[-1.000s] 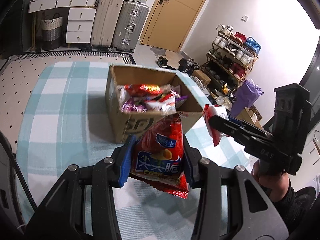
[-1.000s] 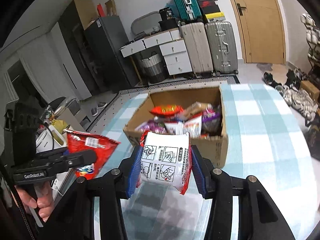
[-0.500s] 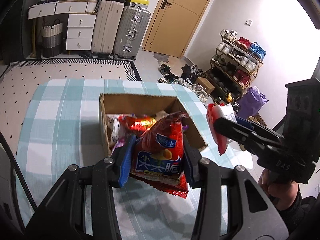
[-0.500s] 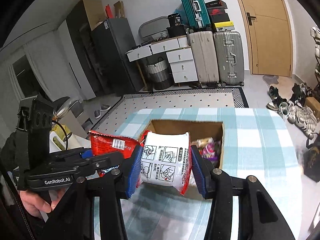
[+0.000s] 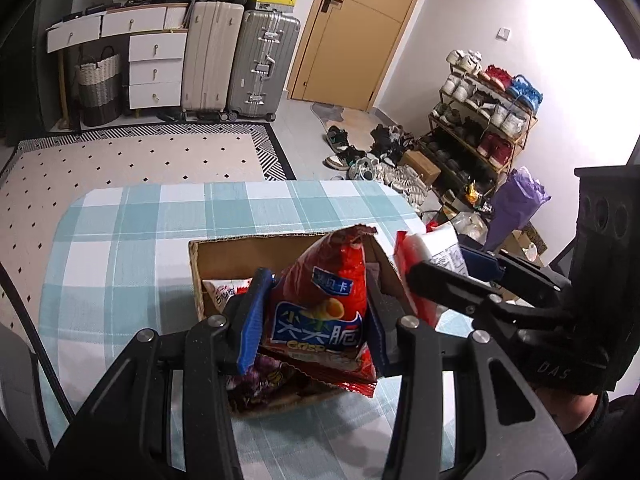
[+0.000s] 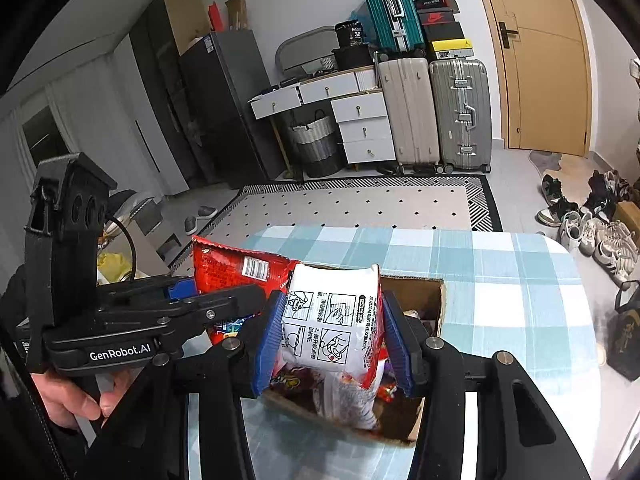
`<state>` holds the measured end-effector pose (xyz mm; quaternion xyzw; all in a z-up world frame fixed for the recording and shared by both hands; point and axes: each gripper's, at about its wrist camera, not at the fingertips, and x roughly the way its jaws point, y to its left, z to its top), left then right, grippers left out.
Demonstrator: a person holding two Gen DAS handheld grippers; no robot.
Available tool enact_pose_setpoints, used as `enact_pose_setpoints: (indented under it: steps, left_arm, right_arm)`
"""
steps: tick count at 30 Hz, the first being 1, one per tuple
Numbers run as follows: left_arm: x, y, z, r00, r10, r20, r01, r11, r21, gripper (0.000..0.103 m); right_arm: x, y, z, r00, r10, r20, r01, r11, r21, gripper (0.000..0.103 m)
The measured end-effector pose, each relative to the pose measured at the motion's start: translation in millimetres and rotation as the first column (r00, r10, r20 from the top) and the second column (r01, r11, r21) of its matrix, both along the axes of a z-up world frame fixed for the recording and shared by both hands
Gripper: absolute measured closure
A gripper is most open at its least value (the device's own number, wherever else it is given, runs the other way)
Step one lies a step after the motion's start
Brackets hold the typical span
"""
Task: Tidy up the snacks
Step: 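Open both tools to drop the packets into the box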
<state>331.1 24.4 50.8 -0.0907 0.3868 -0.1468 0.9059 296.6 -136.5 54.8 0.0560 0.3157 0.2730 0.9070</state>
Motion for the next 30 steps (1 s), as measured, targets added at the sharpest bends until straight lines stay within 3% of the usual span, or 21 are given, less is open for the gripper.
enact_pose_setpoints:
  steps: [11, 12, 14, 16, 21, 30]
  left_arm:
    - [41.9, -8.0, -35.6, 0.997, -0.012, -0.074, 0.011, 1.0, -0.011, 0.063]
    - [46.0, -7.8, -39.6, 0.996, -0.004, -0.089, 0.003, 1.0, -0.007, 0.06]
    - [51.3, -6.4, -46.8, 0.994, 0.005, -0.111, -0.005, 1.0, -0.004, 0.043]
    - [51.0, -2.5, -48.8, 0.994, 0.024, -0.102, -0.024, 1.0, 0.002, 0.032]
    - [43.8, 4.6, -44.9, 0.996, 0.048, -0.078, -0.047, 0.999, 0.021, 0.032]
    - [6.8, 6.0, -25.7, 0.997, 0.065, -0.038, -0.064, 0.997, 0.048, 0.032]
  right_arm:
    - [35.9, 1.8, -39.5, 0.998, -0.006, -0.066, 0.006, 1.0, -0.005, 0.051]
    - [38.4, 1.6, -44.5, 0.997, -0.001, -0.079, 0.001, 1.0, 0.0, 0.05]
    - [45.6, -2.0, -55.2, 0.993, 0.015, -0.115, -0.012, 1.0, 0.027, 0.038]
    - [48.7, -6.9, -61.2, 0.992, -0.001, -0.124, 0.004, 1.0, 0.029, 0.032]
    - [45.2, -25.1, -64.2, 0.992, -0.041, -0.116, 0.046, 0.998, 0.039, 0.032]
    - [15.5, -33.3, -40.3, 0.998, -0.048, -0.042, 0.05, 0.998, 0.045, 0.027]
